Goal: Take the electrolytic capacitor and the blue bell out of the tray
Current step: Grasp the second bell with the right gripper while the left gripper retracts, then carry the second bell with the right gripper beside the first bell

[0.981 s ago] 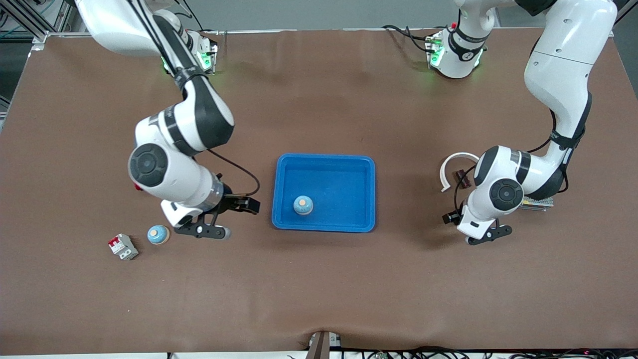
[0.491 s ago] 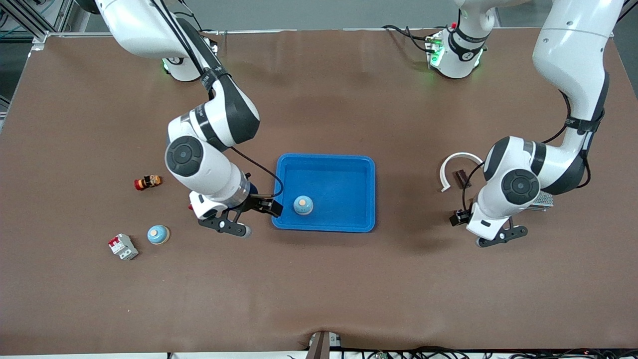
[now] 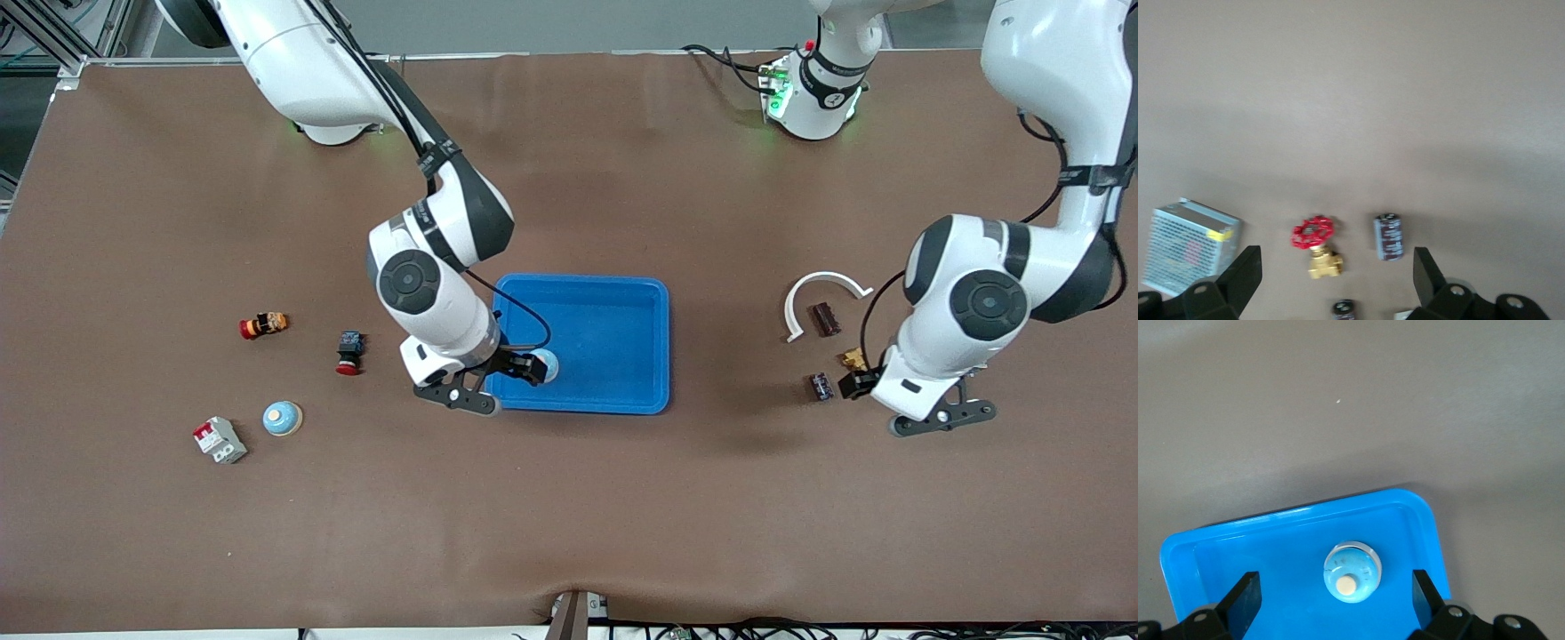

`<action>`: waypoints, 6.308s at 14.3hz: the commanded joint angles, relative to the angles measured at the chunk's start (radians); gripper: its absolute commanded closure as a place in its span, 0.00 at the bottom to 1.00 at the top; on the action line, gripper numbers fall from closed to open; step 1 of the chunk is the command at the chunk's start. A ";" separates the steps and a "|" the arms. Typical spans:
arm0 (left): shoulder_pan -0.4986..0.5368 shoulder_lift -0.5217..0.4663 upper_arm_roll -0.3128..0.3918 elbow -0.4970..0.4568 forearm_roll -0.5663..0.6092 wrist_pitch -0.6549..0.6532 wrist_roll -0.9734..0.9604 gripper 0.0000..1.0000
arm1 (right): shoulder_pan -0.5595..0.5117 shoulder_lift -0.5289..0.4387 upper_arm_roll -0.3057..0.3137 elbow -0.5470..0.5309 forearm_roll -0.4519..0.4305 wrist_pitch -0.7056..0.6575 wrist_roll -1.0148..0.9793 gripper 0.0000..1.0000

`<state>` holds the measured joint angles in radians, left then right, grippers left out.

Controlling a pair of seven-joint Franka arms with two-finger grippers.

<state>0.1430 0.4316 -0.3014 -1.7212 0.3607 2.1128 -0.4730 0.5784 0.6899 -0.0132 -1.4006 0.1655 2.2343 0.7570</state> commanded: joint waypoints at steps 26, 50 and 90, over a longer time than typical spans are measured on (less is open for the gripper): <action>-0.058 -0.338 0.092 0.259 -0.263 -0.609 0.329 0.00 | 0.112 0.177 -0.011 0.002 -0.184 0.116 0.039 0.00; -0.092 -0.458 0.156 0.189 -0.341 -0.659 0.390 0.00 | 0.113 0.184 -0.011 -0.001 -0.199 0.128 0.036 0.47; -0.091 -0.450 0.156 0.189 -0.341 -0.662 0.390 0.00 | -0.437 -0.007 -0.007 -0.009 -0.093 -0.125 -1.248 0.49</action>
<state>0.0507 -0.0063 -0.1490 -1.5243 0.0403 1.4582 -0.1028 0.1662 0.6941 -0.0350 -1.3706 0.0558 2.0723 -0.4366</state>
